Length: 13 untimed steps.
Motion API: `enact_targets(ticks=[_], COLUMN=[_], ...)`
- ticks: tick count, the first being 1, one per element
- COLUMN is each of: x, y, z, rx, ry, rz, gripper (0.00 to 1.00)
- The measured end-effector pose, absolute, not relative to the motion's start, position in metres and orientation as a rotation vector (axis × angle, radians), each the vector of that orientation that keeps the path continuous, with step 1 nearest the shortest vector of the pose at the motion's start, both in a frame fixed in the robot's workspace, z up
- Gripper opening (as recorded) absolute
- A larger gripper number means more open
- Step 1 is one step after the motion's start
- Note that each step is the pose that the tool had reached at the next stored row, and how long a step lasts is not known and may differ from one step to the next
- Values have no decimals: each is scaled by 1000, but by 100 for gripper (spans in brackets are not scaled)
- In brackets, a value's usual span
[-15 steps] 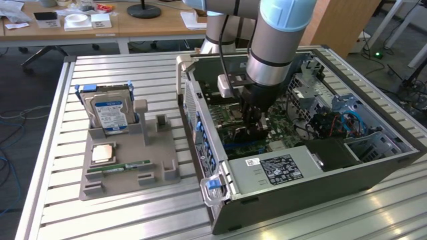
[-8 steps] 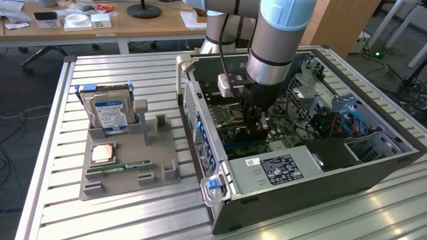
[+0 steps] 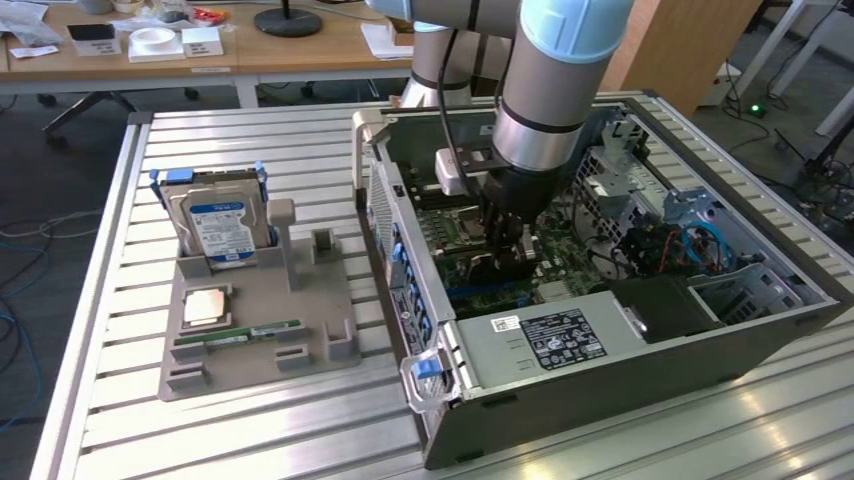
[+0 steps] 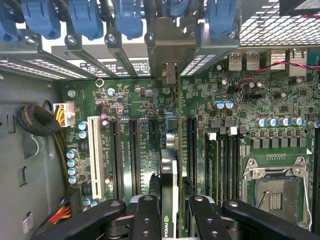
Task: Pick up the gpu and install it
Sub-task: 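Insert the gpu into the slot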
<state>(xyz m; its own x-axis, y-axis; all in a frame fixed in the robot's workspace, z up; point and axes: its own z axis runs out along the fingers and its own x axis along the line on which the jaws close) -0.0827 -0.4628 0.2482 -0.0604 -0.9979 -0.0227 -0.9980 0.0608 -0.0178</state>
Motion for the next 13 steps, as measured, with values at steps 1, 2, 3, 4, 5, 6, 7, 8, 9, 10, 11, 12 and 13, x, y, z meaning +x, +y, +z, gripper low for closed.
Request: enact_targets(ticks=[1,2,3,4,5,6,7,8,9,10,11,12,13], x=[-83,-83,-83,-83,-83,-83,-83,-83,-83,-83,-83,-83,-83], y=[-463,-463,-463,-463,-463,-463,-463,-463,-463,-463,-463,-463,-463], z=[248,248,248,248,248,248,248,248,249,249,249,249,249], rx=[-2133,-2133,-2133,-2133,-2133,-2133,-2133,-2132,-2132,-2132,-2132,-2132,-2132], ry=[2267,2267,2267,2267,2267,2267,2266,2266,2266,2266,2265,2265,2265], rz=[4,4,4,4,4,4,5,6,6,7,7,7,7], gripper=[26,26,26,26,26,26,26,26,26,26,26,26,26])
